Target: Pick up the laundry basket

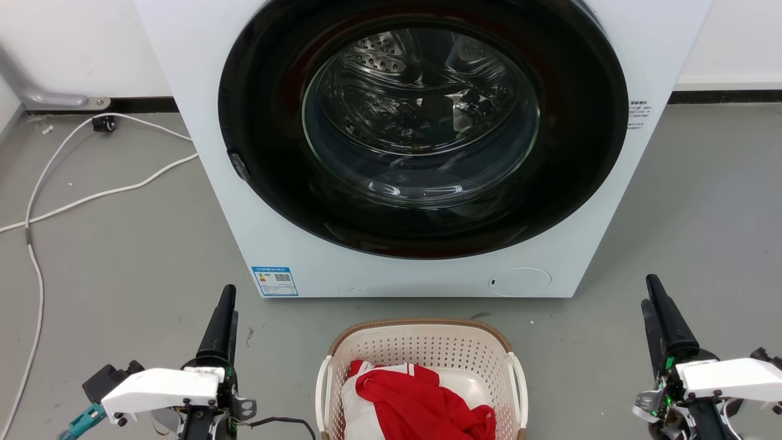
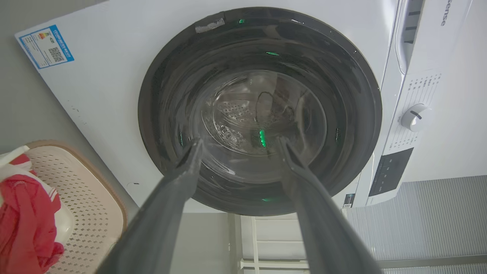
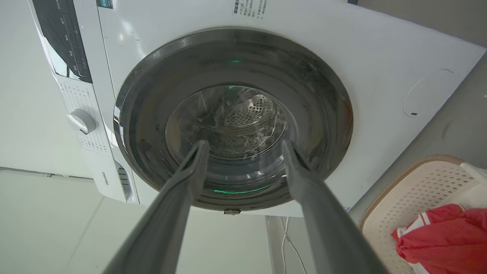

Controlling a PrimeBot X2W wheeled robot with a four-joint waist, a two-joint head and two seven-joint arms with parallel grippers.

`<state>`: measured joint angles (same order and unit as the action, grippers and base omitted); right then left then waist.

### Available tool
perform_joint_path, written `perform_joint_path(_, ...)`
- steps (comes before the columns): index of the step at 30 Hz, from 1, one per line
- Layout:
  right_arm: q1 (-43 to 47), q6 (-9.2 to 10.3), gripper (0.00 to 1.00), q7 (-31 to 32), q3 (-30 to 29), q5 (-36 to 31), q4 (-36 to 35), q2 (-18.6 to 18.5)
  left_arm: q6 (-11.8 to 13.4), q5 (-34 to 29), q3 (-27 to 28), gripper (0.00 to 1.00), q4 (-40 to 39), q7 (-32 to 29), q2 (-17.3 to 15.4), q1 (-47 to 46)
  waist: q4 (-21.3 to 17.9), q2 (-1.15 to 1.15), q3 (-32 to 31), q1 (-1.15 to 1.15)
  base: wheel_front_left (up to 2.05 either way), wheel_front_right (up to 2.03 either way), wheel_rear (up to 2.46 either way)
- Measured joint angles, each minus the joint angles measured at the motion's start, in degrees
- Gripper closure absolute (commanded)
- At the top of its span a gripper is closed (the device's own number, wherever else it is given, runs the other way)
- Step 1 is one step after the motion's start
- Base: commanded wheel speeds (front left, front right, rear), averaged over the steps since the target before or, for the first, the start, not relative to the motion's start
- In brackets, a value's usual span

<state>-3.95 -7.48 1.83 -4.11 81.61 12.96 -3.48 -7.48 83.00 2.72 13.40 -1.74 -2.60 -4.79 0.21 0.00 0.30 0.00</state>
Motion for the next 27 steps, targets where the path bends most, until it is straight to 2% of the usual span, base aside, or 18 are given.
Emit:
perform_joint_path(8, 0.17, 0.00, 0.00, -1.90, 0.16, -13.60, -1.57, 0.20, 0.01, -10.51, -0.99, 0.00, -1.34, 1.96, -0.03, -0.25, 0.23, 0.00, 0.02, 0.00, 0.00, 0.00, 0.00)
perform_joint_path(13, 0.49, 0.00, 0.00, -3.09, 0.70, -21.29, -2.01, 0.34, 0.87, -16.69, -2.13, 0.00, -1.97, 3.01, -0.03, -0.50, 0.34, 0.00, 0.00, 0.00, 0.00, 0.00, 0.00)
perform_joint_path(27, 1.07, 0.00, 0.00, -5.68, 1.15, -35.66, -2.37, 0.55, 2.64, -29.96, -4.94, 0.00, -2.02, 5.55, -0.08, -1.04, 0.58, 0.00, -0.17, 0.00, 0.00, 0.00, 0.00)
